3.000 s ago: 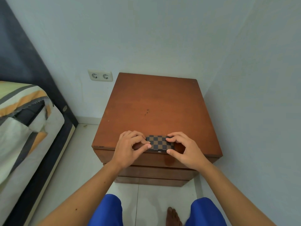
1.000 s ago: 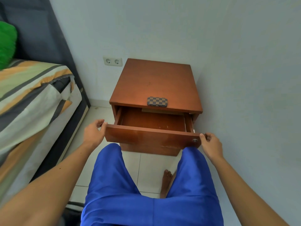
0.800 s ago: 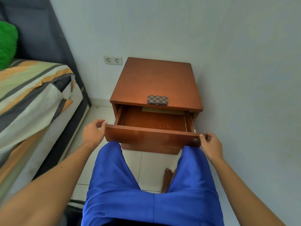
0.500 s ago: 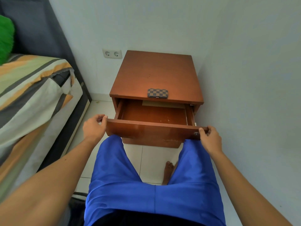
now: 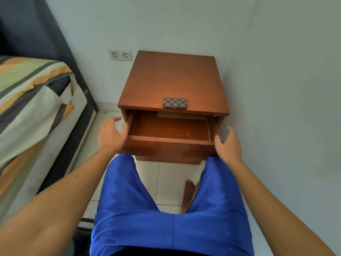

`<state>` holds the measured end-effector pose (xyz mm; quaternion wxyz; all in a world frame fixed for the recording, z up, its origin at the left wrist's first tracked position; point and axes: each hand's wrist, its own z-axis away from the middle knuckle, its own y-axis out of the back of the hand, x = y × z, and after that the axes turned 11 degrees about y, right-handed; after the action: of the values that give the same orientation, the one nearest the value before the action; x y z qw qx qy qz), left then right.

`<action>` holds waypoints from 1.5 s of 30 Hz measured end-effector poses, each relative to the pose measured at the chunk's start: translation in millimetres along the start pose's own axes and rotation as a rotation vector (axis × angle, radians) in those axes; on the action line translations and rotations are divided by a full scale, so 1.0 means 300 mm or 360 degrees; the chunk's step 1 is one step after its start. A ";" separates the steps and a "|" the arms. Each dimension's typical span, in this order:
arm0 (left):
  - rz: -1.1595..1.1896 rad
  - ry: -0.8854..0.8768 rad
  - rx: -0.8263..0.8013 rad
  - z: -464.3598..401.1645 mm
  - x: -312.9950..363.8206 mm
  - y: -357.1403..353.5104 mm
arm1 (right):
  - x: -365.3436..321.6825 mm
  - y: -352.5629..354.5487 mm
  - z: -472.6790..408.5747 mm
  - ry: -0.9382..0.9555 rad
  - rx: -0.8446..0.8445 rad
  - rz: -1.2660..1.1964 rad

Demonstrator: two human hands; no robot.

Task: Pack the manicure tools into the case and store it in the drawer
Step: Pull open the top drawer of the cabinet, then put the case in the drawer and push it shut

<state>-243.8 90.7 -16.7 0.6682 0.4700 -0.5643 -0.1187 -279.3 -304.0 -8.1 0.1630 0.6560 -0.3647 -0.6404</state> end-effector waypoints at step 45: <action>-0.0934 -0.0607 -0.0419 -0.426 0.265 -0.307 | -0.124 -0.624 -0.449 0.0596 -0.1468 0.0795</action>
<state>-72.2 50.3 -25.8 0.5432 0.4913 -0.5000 -0.4621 -96.6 -184.9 -91.6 0.6420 0.5130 -0.1559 -0.5481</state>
